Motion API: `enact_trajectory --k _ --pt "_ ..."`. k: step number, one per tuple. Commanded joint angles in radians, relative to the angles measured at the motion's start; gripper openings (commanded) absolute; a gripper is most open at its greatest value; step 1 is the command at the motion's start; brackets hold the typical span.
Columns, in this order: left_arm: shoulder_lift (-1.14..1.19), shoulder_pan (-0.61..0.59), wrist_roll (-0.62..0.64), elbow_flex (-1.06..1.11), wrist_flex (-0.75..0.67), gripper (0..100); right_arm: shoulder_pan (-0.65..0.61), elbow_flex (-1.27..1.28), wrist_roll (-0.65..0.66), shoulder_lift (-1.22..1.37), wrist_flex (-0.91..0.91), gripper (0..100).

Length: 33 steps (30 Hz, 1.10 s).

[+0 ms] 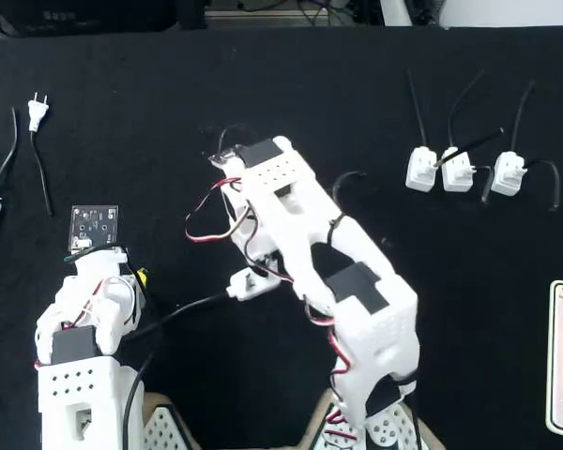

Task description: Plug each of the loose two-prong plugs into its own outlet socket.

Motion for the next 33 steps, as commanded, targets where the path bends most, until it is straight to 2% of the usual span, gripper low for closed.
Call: enact_trajectory --k 1,10,15,17,20,25,33 --pt "-0.009 -0.01 0.008 -0.019 0.003 18 -0.003 -0.024 0.003 0.022 -0.044 1.0" --pt "-0.009 -0.01 0.008 -0.019 0.003 18 -0.017 -0.022 0.009 -0.024 -0.041 1.8" --pt "-0.009 -0.01 0.008 -0.019 0.003 18 -0.075 -0.022 0.014 -0.12 -0.012 18.3" --pt "-0.009 -0.01 0.008 -0.019 0.003 18 -0.112 -0.022 0.054 -0.157 -0.012 22.0" --pt "-0.009 -0.01 0.008 -0.019 0.003 18 -0.155 -0.031 0.086 -0.203 -0.012 22.2" --pt "-0.009 -0.01 0.008 -0.018 0.003 18 -0.157 -0.031 0.101 -0.254 -0.014 22.2" --pt "-0.009 -0.01 0.008 -0.018 0.003 18 -0.176 -0.022 0.255 -0.432 0.026 22.2"
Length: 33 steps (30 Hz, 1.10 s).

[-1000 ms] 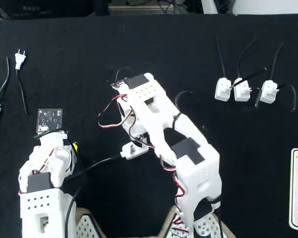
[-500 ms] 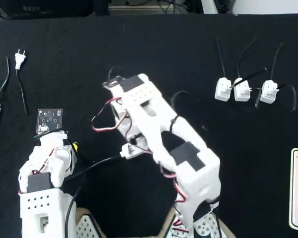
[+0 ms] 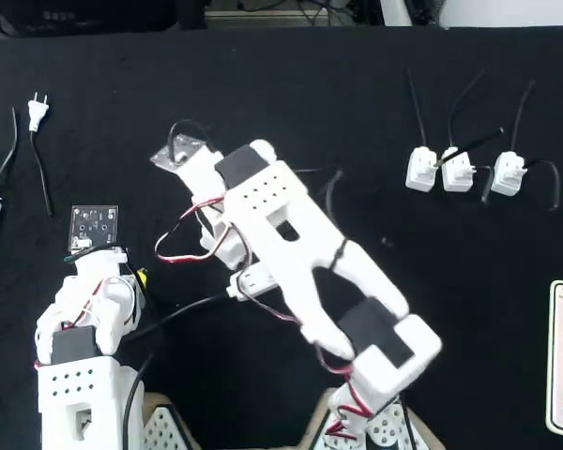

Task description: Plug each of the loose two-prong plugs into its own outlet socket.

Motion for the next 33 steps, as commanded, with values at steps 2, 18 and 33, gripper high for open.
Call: enact_trajectory --k 2,18,33 --pt "-0.009 -0.01 0.008 -0.018 0.003 18 -0.048 -0.002 0.058 -0.165 0.028 22.2" --pt "-0.009 -0.01 0.008 -0.018 0.003 18 -0.112 0.122 0.149 -0.249 0.021 22.2" --pt "-0.009 -0.01 0.008 -0.018 0.003 18 -0.115 0.486 0.565 -0.303 -0.275 22.7"
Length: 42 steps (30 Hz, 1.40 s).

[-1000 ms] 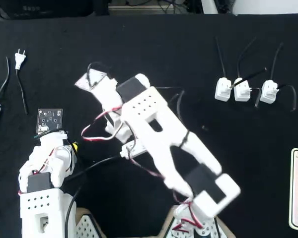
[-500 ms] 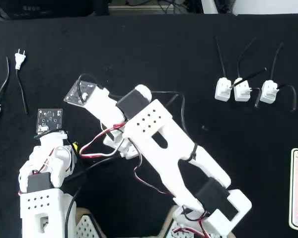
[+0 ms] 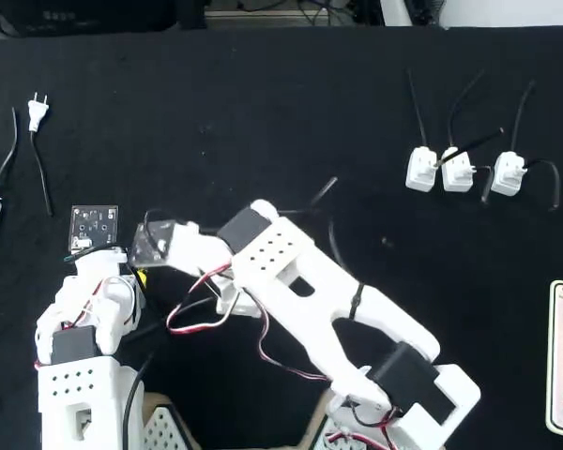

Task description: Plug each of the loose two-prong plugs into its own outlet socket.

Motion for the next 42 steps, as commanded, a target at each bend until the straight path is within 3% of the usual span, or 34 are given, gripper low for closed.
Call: enact_trajectory --k 1,8,13,29,33,37,42 --pt "-0.009 -0.01 0.008 -0.018 0.003 18 0.012 0.002 0.115 -0.045 -0.026 22.7" --pt "-0.009 -0.01 0.008 -0.016 0.003 18 0.046 0.051 0.457 -0.045 -0.032 22.7" --pt "-0.009 -0.01 0.008 -0.016 0.003 18 0.126 0.108 0.516 -0.045 -0.146 22.7" --pt "-0.009 -0.01 0.008 -0.015 0.003 18 0.143 0.225 0.514 0.077 -0.353 22.2" --pt "-0.009 -0.01 0.008 -0.015 0.003 18 0.163 0.147 0.509 0.145 -0.296 18.6" --pt "-0.009 -0.01 0.008 -0.015 0.003 18 0.189 0.041 0.414 0.154 -0.192 0.5" --pt "-0.009 -0.01 0.008 -0.015 0.003 18 0.27 -0.093 0.281 0.124 -0.064 1.1"
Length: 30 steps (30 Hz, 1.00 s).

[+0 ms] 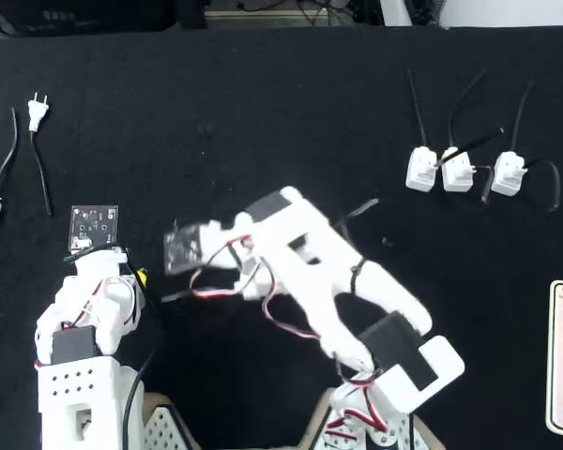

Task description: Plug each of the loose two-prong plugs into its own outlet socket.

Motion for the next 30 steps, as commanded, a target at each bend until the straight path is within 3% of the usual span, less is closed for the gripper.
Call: enact_trajectory --k 1,5,9,17,30 --pt "-0.009 -0.01 0.008 -0.015 0.003 18 0.083 -0.127 -0.114 -0.054 0.069 1.0" --pt "-0.009 -0.01 0.008 -0.015 0.003 18 0.21 -0.209 -0.319 -0.133 0.071 1.0" --pt "-0.009 -0.01 0.008 -0.015 0.003 18 0.336 -0.294 -0.442 -0.17 0.072 1.1" --pt "-0.009 -0.01 0.008 -0.015 0.003 18 0.575 -0.481 -0.715 -0.035 0.08 1.1" --pt "-0.009 -0.01 0.009 -0.013 0.002 18 0.784 -0.984 -0.756 0.387 0.287 1.1"
